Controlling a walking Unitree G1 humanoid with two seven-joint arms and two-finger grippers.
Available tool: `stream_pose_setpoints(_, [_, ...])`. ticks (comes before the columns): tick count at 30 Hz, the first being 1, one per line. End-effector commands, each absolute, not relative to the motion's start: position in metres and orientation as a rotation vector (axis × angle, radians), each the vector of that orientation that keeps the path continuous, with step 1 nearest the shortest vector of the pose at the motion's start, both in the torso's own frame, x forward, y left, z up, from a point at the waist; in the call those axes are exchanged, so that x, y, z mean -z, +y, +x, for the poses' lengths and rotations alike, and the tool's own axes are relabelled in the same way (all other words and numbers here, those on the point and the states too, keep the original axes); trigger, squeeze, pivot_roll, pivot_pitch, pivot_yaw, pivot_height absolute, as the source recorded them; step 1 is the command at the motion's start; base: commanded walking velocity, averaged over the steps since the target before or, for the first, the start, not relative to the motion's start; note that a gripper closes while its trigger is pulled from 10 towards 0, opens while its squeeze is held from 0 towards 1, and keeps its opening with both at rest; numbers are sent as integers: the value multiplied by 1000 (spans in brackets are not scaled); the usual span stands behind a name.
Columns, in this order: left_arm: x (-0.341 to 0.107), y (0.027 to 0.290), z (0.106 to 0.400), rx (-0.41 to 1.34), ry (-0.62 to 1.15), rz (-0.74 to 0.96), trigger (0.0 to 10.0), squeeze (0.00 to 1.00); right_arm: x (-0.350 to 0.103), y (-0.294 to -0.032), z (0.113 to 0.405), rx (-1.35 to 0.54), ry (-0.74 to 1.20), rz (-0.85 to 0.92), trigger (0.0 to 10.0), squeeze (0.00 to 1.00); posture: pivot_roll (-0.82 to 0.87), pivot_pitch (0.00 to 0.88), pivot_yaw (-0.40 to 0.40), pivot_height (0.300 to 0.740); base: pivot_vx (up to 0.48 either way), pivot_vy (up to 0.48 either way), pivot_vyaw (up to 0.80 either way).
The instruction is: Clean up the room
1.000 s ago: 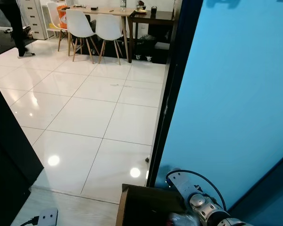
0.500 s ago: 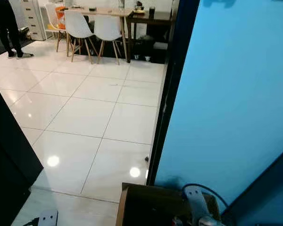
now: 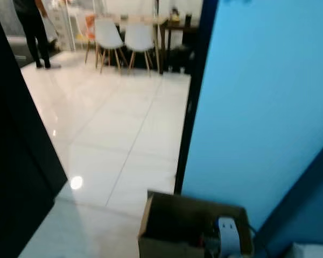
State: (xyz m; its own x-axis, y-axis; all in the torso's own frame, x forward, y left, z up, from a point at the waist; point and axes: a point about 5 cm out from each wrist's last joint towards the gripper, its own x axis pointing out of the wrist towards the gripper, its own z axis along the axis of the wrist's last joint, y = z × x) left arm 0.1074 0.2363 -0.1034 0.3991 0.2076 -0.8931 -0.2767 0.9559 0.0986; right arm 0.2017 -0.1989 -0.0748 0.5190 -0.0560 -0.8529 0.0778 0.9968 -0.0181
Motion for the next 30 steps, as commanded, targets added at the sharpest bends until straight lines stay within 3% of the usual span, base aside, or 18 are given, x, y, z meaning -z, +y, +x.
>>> stream_pose_setpoints(1, [99,237,121,-290,1090,-54,10000,0,81,-198,191,84,1058,12,10000,0,47,0,-64,740,-480,0,-700])
stream_pose_setpoints(10, [99,237,123,-281,1090,-43,10000,0,82,-202,187,97,1069,-9,10000,0,44,0,-55,740,-457,0,-700])
stream_pose_setpoints(30, [96,238,129,-234,1051,-2,10000,0,84,-211,179,135,1104,-96,10000,0,40,0,-40,740,0,0,-692])
